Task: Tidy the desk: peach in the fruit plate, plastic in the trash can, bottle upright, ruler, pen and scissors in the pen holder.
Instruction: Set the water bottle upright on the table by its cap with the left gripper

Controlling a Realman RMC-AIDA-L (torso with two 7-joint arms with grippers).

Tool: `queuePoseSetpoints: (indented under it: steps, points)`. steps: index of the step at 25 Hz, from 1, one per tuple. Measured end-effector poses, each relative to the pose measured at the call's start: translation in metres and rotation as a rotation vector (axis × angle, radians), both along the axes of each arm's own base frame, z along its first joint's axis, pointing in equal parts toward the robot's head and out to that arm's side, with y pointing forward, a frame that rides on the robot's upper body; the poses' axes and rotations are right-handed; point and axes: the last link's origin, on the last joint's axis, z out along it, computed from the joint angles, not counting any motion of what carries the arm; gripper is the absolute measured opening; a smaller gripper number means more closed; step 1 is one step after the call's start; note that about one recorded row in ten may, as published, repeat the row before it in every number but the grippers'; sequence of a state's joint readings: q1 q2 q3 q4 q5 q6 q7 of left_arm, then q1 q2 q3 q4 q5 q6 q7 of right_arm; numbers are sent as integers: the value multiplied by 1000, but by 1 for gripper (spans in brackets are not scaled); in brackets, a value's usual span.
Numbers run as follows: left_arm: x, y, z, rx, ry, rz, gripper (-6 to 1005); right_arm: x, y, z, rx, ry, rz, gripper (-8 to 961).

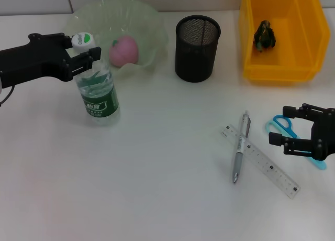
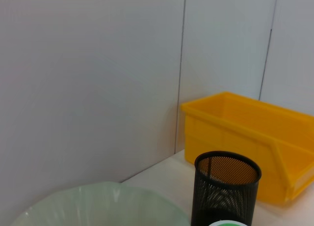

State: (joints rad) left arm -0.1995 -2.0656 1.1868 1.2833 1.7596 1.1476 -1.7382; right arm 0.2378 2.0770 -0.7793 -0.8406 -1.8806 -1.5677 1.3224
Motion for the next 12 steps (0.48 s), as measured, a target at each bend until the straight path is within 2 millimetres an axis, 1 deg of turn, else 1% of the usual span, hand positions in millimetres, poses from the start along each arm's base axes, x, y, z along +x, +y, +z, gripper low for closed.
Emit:
queuePoseSetpoints:
  steps: [12]
  points:
    - [-8, 4, -4, 22, 13, -4, 462, 0, 0, 0, -2, 4, -6, 825]
